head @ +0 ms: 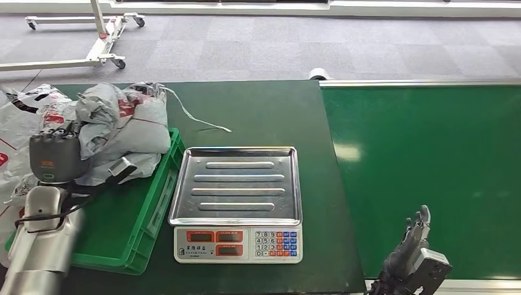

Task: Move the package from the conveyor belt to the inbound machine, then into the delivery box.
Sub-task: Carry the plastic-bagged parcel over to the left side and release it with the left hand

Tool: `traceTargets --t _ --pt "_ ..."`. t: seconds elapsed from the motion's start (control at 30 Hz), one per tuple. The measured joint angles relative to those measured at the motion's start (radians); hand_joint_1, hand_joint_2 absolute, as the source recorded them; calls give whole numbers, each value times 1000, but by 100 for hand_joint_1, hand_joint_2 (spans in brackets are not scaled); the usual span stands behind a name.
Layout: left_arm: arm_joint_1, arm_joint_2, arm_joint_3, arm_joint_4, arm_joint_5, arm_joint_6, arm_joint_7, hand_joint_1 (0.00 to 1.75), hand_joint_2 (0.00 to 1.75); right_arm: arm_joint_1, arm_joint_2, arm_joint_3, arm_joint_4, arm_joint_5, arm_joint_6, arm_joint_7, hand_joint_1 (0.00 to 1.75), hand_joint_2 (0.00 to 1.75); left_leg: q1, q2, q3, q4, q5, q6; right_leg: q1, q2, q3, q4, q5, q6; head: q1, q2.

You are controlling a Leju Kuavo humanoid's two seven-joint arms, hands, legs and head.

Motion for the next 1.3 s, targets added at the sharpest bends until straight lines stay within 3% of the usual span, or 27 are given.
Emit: traceTargets --t 0.17,0.3,0.53,0.67,0.9,0.97,1.03,1.07,1.2,1.3 --pt "-44 85 142 151 -92 0 73 175 175 13 5 -25 -15 7 -4 14 0 0 1 1 0 0 0 -1 1 2 -1 0 0 -1 0 0" --pt "-44 107 209 194 -109 0 87 113 175 21 10 -42 -26 13 0 23 0 0 1 0 0 0 -1 -1 1 1 0 0 0 -2 0 0" --pt "-36 110 274 269 -41 1 16 113 175 30 16 -61 -40 19 10 24 0 0 1 -1 0 0 -1 -1 0 0 0 0 -1 -2 0 0" --pt "-35 110 284 289 -39 1 12 0 0 32 17 -64 -43 19 11 24 0 0 1 -1 0 0 -1 -1 1 0 0 0 -1 -2 0 0" --pt "-21 103 291 304 43 0 -73 0 0 33 25 -73 -47 35 24 24 0 0 0 -1 0 0 -1 -1 0 0 0 0 -1 -2 0 0" --pt "68 37 268 136 358 -136 -202 0 0 38 34 -91 -61 46 46 26 0 0 0 0 0 1 -2 -1 0 0 -1 0 -1 -2 0 0" --pt "196 -54 211 -142 772 -305 -344 0 0 43 44 -111 -74 59 71 26 0 0 0 0 0 1 -3 0 -1 1 0 -1 -1 -1 0 0" --pt "235 -78 177 -250 852 -334 -355 0 0 43 45 -112 -74 60 73 25 0 0 -1 0 0 1 -4 1 -1 1 0 -1 -1 0 0 0" --pt "372 -152 19 -604 877 -339 -365 0 0 44 49 -113 -74 59 70 18 0 0 -2 0 0 2 -6 4 -4 1 1 -1 -3 2 0 0" --pt "459 -188 -105 -759 835 -210 -370 0 0 44 50 -113 -74 51 63 14 0 0 -3 0 1 2 -8 4 -4 0 2 -1 -4 3 0 0"
